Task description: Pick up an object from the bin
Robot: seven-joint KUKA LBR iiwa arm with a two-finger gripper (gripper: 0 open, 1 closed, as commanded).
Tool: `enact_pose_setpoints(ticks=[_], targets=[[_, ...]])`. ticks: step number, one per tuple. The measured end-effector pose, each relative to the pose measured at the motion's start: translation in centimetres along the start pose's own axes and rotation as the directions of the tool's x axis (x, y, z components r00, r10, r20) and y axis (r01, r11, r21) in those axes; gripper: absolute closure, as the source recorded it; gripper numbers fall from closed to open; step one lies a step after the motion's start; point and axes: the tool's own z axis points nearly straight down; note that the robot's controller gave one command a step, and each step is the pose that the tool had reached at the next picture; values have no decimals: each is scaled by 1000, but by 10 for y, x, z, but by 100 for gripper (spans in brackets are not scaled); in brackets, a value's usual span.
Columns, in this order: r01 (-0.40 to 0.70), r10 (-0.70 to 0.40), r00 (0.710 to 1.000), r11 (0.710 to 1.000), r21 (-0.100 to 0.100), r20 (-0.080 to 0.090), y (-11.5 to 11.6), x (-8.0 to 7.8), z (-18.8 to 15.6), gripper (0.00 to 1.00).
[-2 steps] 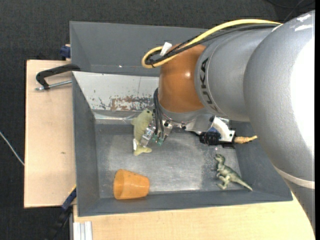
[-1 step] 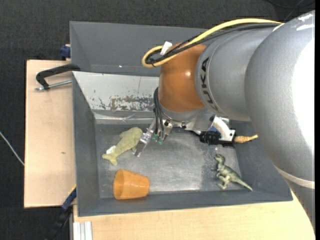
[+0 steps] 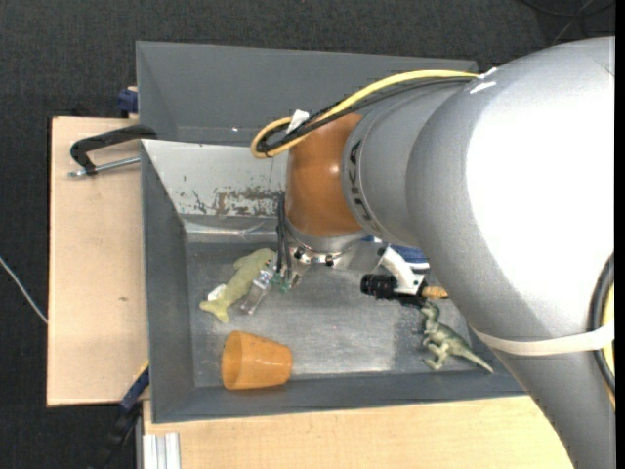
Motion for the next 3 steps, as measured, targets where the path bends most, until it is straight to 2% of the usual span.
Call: enact_pose_setpoints(ticks=[1, 2, 3], targets=[[295, -295, 955, 955, -7, 11, -19, 24, -8, 0], [242, -242, 970, 970, -9, 12, 29, -13, -4, 0], [107, -107, 994, 994, -8, 9, 60, 11, 2, 0]])
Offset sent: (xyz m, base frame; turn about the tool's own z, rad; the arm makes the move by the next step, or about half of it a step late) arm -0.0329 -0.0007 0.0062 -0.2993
